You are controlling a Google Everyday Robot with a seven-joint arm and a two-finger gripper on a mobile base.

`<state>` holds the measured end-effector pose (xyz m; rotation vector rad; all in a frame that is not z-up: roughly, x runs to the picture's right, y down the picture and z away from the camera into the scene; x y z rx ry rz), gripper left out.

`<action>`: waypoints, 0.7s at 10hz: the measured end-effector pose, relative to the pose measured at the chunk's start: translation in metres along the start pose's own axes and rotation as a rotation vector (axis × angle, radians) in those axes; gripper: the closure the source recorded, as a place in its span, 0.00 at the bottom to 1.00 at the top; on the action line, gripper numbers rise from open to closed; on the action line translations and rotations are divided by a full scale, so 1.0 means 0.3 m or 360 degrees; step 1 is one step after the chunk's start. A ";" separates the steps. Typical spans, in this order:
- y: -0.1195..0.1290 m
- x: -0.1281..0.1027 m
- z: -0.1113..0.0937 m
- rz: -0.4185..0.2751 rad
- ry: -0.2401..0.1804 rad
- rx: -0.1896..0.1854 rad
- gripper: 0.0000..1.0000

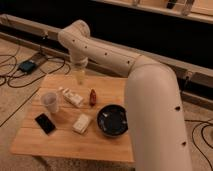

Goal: Place the ceramic cup in the ceramic bowl

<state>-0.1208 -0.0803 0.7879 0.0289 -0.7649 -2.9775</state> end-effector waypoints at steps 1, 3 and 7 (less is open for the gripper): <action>0.000 0.000 0.000 -0.0001 -0.0001 -0.0001 0.20; -0.010 0.022 -0.019 -0.0072 -0.0016 -0.0027 0.20; -0.158 0.179 -0.062 -0.0333 0.0016 -0.0070 0.20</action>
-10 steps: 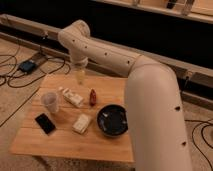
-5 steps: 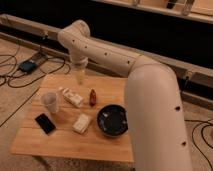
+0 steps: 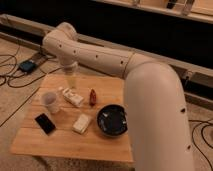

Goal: Place the ceramic cup in the ceramic bowl

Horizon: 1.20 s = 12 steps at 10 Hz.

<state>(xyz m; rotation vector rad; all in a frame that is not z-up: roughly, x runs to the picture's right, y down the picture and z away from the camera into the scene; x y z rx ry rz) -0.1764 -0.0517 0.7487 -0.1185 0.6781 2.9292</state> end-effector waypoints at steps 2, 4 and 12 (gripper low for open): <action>-0.093 0.093 0.001 -0.0097 0.0035 0.0003 0.20; -0.178 0.154 0.035 -0.0171 0.0052 0.0036 0.20; -0.360 0.360 0.238 -0.0354 0.0052 0.0158 0.20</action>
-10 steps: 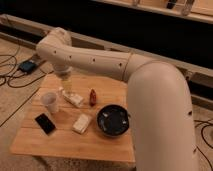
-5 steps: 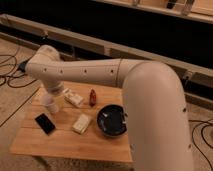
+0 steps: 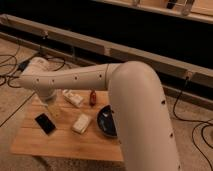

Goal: Place the ceramic cup in the ceramic bowl

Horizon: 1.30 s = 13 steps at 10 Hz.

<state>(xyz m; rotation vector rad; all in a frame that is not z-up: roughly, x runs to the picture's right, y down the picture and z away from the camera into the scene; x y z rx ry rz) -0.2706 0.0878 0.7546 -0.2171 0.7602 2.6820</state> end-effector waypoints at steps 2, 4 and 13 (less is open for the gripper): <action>0.000 0.029 0.024 -0.0018 0.0012 0.0012 0.20; 0.003 0.053 0.055 -0.0048 0.0038 0.0022 0.20; 0.039 0.074 0.182 -0.0153 0.0018 -0.0072 0.20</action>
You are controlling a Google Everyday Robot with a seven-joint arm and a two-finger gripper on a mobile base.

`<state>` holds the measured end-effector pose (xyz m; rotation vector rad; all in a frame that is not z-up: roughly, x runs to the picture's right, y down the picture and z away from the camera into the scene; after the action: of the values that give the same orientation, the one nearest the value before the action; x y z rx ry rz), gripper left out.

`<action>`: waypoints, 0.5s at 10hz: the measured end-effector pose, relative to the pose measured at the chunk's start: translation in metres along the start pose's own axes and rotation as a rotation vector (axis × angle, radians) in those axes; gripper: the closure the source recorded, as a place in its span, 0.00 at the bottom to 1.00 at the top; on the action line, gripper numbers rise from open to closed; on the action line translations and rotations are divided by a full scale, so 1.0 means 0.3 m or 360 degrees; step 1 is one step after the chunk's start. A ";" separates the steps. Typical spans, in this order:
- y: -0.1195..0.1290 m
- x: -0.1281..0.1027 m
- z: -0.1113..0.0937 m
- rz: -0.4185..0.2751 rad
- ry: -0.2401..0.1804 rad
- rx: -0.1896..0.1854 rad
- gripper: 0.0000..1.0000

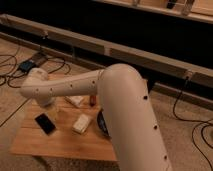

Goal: Place the ceramic cup in the ceramic bowl

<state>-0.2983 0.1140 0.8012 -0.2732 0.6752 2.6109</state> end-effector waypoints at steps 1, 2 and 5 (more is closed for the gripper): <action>-0.003 -0.002 0.016 -0.0002 -0.0006 0.0007 0.20; -0.003 -0.002 0.028 -0.0004 -0.0010 0.0013 0.20; -0.006 -0.009 0.057 -0.0005 -0.0020 0.0024 0.38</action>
<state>-0.2964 0.1231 0.8158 -0.2529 0.6894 2.6012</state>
